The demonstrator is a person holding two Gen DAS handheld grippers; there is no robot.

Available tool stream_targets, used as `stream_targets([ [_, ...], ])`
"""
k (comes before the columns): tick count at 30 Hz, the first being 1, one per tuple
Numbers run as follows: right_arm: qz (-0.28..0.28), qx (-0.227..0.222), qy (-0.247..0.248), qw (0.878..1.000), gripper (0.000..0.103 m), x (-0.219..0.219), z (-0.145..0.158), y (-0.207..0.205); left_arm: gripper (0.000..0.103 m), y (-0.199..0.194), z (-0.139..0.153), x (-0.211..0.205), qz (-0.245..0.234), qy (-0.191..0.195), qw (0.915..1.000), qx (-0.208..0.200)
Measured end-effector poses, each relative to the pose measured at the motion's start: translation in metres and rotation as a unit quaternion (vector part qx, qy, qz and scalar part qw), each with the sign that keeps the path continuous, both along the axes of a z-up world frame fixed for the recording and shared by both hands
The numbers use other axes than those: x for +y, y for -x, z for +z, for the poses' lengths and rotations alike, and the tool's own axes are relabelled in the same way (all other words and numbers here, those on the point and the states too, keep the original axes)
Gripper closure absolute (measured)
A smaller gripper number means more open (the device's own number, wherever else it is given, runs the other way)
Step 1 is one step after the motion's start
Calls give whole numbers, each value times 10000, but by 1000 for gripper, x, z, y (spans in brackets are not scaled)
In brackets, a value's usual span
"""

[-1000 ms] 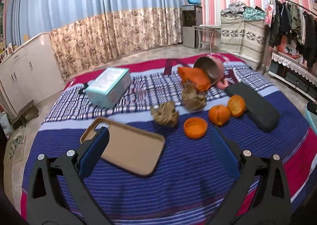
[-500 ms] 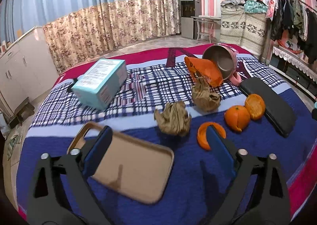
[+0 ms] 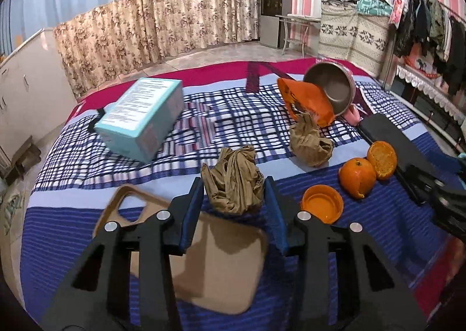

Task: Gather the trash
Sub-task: 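Grasp the crumpled tan bag with the left tool while the right tool grasps the orange peel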

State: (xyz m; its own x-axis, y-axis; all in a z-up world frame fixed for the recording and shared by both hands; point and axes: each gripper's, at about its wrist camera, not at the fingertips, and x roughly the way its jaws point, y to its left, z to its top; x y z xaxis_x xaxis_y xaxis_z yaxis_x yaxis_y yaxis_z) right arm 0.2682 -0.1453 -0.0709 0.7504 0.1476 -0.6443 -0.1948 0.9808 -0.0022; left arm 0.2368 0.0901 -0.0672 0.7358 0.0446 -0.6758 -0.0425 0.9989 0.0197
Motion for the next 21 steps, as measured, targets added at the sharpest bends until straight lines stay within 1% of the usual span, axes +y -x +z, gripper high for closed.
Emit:
stream_targets([
  [2,62,42,42,10000,45,9,0,-9,62,8,2,6,3,17,10000,-10],
  [4,156,200,3,9997,57,17,-5,-20,62,14,4,13,36,-11,10000,-25],
  [5,182,301,40,9994,61,22,-9,-25,62,16,5,17,64,-11,10000,-26],
  [6,178,370,141,9991,68,25,-13,-29,62,18,6,20,91,-2,10000,-25],
  [8,171,303,392,9986,83,33,-14,-31,61,21,9,25,154,-13,9999,-36],
  [9,204,340,365,9985,88,34,-13,-32,61,23,11,27,175,-34,9998,-56],
  [13,210,177,298,9992,90,23,-1,-20,62,25,18,27,183,-47,9997,-128],
  [17,66,4,-54,10000,90,-7,20,1,61,27,27,14,74,-25,9996,-268],
  [21,-163,-152,-92,9997,90,-41,32,25,61,32,34,-8,-92,-19,9992,-397],
])
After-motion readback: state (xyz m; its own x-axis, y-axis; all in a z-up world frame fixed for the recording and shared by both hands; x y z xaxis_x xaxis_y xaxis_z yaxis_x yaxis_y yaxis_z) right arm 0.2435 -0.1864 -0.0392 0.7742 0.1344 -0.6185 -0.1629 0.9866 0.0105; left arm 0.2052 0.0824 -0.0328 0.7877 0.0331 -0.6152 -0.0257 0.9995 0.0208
